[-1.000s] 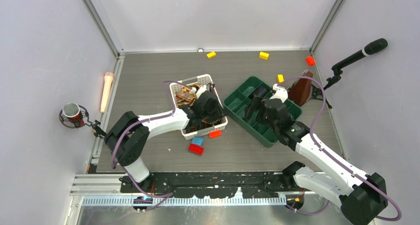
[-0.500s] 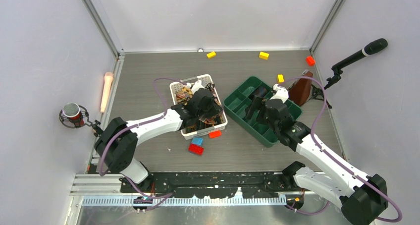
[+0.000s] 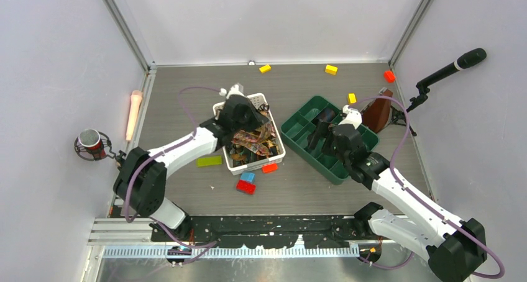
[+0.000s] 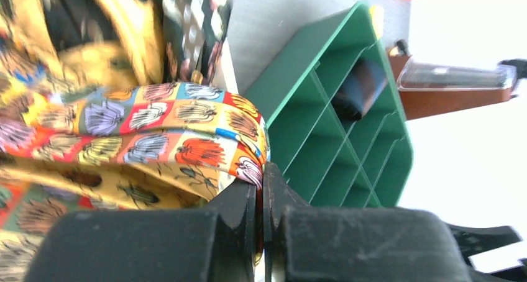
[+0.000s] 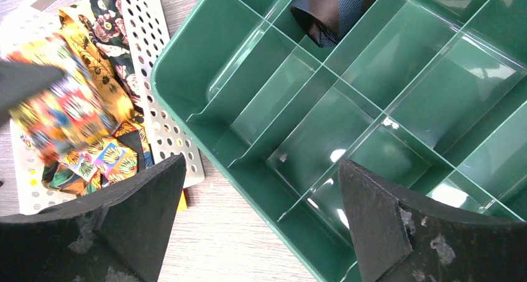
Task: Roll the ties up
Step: Pick up the tie from the bin.
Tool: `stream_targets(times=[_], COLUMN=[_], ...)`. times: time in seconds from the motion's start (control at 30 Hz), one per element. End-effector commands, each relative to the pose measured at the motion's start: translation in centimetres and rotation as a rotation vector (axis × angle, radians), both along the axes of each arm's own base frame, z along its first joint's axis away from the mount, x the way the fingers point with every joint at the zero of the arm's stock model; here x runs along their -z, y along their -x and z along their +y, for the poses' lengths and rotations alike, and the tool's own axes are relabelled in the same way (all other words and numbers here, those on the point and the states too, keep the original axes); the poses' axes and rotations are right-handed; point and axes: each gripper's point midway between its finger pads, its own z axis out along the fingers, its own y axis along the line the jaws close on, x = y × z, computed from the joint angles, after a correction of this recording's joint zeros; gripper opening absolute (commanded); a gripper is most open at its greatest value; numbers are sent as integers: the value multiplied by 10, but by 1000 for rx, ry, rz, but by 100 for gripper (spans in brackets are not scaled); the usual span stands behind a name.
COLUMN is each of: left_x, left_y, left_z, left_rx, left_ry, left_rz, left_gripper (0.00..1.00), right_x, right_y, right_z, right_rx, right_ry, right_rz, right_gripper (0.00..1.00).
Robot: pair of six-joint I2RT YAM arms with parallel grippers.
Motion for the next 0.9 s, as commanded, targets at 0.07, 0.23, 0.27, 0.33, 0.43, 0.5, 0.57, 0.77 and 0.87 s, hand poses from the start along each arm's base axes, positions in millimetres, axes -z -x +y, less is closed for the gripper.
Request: stream_targets(times=[0.07,0.23,0.27,0.33,0.43,0.5,0.57,0.77,0.87], left_x=[-192,-295,-310,-341,-379,-398,-416,-447,-450], left_y=[-30,-8,-4,8,27,40,53,81,87], left_z=[10,33,40,53,72,86,98,129,141], left_rx=[170,200,193,174,139,107,87,11,-24], left_ry=[87,-3,-21,-28,-38,-45,-51,-79,-100], left_rz=[-428,-657,-695,-756,-840,-882,-926,-1010,-1027], left_gripper=[0,0,0,0,0,0,0,0,0], right_x=[-27,-25,-21,-13,6,19,33,65,79], right_y=[-7,4,5,15,32,30,27,17,14], right_z=[20,60,66,84,111,118,121,115,122], right_rx=[-95,-307,-332,-411,-502,-495,-484,-438,-455], right_ry=[-44,-93,-76,-36,55,91,124,244,256], right_rz=[-57,-11,4,36,93,149,208,300,321], right_gripper=[98,90,87,85,81,75,66,52,50])
